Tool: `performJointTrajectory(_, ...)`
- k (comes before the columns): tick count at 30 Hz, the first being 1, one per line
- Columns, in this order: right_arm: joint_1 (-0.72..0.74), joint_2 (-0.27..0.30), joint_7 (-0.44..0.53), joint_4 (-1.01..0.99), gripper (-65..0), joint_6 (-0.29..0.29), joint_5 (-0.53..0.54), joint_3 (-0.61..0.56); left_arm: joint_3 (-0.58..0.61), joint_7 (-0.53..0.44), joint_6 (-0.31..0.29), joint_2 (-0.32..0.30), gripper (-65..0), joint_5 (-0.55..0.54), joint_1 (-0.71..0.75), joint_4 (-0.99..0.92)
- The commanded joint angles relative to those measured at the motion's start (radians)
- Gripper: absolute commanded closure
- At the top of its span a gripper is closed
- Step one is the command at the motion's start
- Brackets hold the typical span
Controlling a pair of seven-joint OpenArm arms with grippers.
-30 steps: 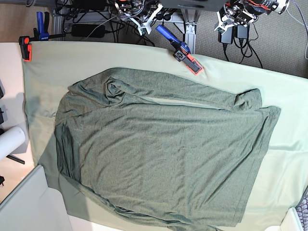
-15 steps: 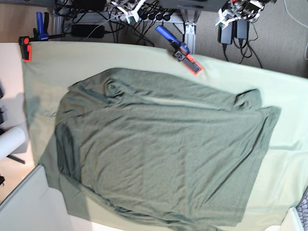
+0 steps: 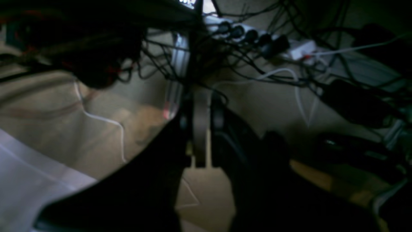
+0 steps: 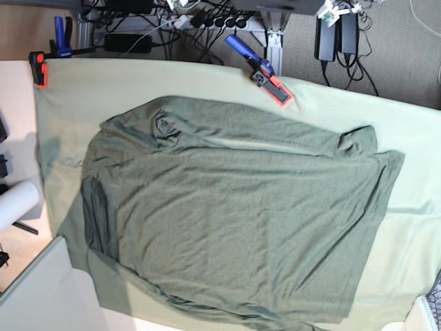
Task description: Fold the T-shirt properly
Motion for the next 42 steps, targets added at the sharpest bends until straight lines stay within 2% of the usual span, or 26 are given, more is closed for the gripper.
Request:
performJointTrajectory(1, -0.041, 0.02, 0.014, 0.045, -2.1, 0.008, 0.006, 0.002, -0.011, -0.01, -0.009, 0.001, -11.6, -0.009, 0.04, 0.054)
performJointTrajectory(6, -0.183, 0.077, 0.014, 0.26, -2.1, 0.008, 0.006, 0.002, -0.069, -0.007, -0.02, 0.001, -11.7, -0.029, 0.163, 0.269)
performJointTrajectory(10, -0.288, 0.13, 0.014, 0.438, -2.2, 0.008, 0.006, 0.002, -0.109, 0.0, -0.132, 0.001, -11.7, -0.029, 0.227, 0.413)
performJointTrajectory(12, -0.335, 0.153, 0.014, 0.523, -2.2, 0.008, 0.006, 0.002, -0.119, 0.001, -0.159, 0.0, -11.9, -0.029, 0.25, 0.47)
performJointTrajectory(17, -0.421, 0.192, 0.01, 0.718, -2.2, 0.008, 0.006, 0.008, -0.121, 0.044, -0.166, -0.002, -11.9, -0.034, 0.288, 0.576)
performJointTrajectory(20, -0.449, 0.206, -0.002, 0.811, -2.2, 0.008, 0.03, 0.017, -0.126, 0.114, -0.166, -0.002, -12.3, -0.053, 0.299, 0.625)
performJointTrajectory(22, -0.461, 0.213, -0.029, 0.863, -5.2, 0.008, 0.064, 0.031, -0.136, 0.161, -0.166, -0.002, -14.8, -0.112, 0.306, 0.658)
performJointTrajectory(24, -0.462, 0.219, -0.058, 0.908, -11.4, 0.008, 0.109, 0.048, -0.15, 0.199, -0.167, -0.002, -21.5, -0.165, 0.309, 0.698)
performJointTrajectory(27, -0.462, 0.218, -0.08, 0.97, -20.4, 0.008, 0.188, 0.09, -0.176, 0.241, -0.168, -0.005, -30.3, -0.189, 0.309, 0.753)
performJointTrajectory(33, -0.417, 0.217, -0.087, 1.057, -24.7, 0.008, 0.317, 0.219, -0.285, 0.243, -0.166, -0.025, -30.7, -0.251, 0.301, 0.872)
performJointTrajectory(36, -0.349, 0.215, -0.18, 1.056, -32.6, 0.007, 0.454, 0.294, -0.36, 0.243, -0.166, -0.048, -30.7, -0.332, 0.269, 0.882)
performJointTrajectory(38, -0.296, 0.215, -0.252, 1.05, -37.8, 0.007, 0.507, 0.334, -0.4, 0.243, -0.164, -0.066, -30.7, -0.344, 0.235, 0.879)
performJointTrajectory(42, -0.213, 0.214, -0.283, 1.03, -38.6, 0.006, 0.529, 0.391, -0.455, 0.243, -0.131, -0.116, -30.7, -0.384, 0.154, 0.877)
